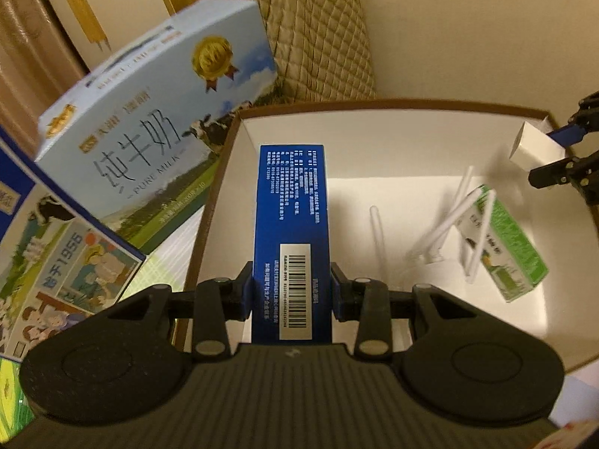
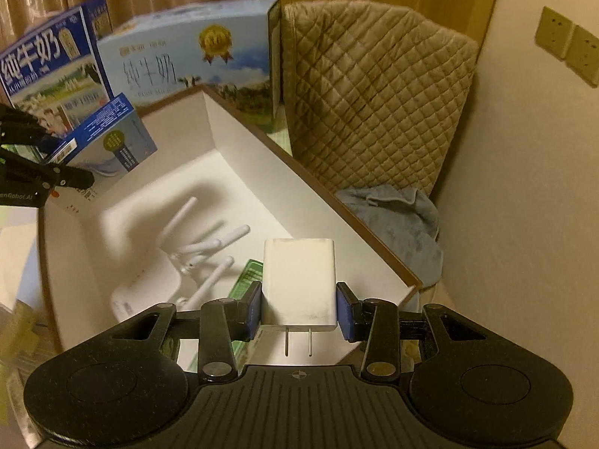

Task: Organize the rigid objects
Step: 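Carry the blue box and white charger into the cardboard box, then release both items in the box and withdraw both tools, then reach the right tool to the white toothpaste tube and close on it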

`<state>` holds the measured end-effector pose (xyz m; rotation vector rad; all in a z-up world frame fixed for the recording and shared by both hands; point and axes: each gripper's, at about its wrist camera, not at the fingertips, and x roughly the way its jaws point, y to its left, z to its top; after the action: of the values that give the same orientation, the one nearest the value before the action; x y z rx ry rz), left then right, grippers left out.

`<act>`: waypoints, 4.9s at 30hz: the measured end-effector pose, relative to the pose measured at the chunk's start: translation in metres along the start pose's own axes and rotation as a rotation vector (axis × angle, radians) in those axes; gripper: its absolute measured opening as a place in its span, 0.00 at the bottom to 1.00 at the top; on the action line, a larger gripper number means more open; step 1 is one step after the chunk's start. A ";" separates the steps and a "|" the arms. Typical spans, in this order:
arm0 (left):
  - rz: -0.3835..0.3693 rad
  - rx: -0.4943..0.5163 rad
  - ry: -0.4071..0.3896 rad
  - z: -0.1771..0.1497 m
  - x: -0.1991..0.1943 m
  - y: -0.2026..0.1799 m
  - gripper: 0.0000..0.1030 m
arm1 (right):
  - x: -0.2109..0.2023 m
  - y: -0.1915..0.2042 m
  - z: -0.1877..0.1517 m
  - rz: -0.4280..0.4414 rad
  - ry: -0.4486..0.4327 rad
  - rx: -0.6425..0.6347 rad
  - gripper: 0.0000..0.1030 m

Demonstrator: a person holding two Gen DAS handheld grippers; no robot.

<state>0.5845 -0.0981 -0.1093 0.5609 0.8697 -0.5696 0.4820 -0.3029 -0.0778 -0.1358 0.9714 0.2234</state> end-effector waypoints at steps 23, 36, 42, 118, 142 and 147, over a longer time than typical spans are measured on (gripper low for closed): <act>0.002 0.049 0.089 0.010 0.070 0.003 0.42 | 0.039 -0.004 0.002 -0.027 0.121 -0.055 0.36; 0.007 0.042 0.092 0.005 0.057 0.007 0.42 | 0.038 0.006 0.009 -0.081 0.143 -0.114 0.37; -0.003 0.024 0.076 0.002 0.042 0.006 0.42 | 0.028 0.012 0.008 -0.074 0.128 -0.112 0.39; 0.091 -0.799 0.185 -0.314 -0.200 -0.064 0.50 | -0.071 0.207 -0.153 0.442 0.088 -0.108 0.45; 0.181 -0.933 0.210 -0.385 -0.217 -0.045 0.50 | 0.007 0.295 -0.161 0.455 0.152 -0.404 0.45; 0.178 -0.934 0.213 -0.389 -0.216 -0.045 0.50 | 0.005 0.300 -0.173 0.426 0.115 -0.450 0.34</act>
<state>0.2329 0.1753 -0.1450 -0.1624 1.1555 0.0951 0.2719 -0.0485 -0.1826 -0.3569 1.0456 0.8342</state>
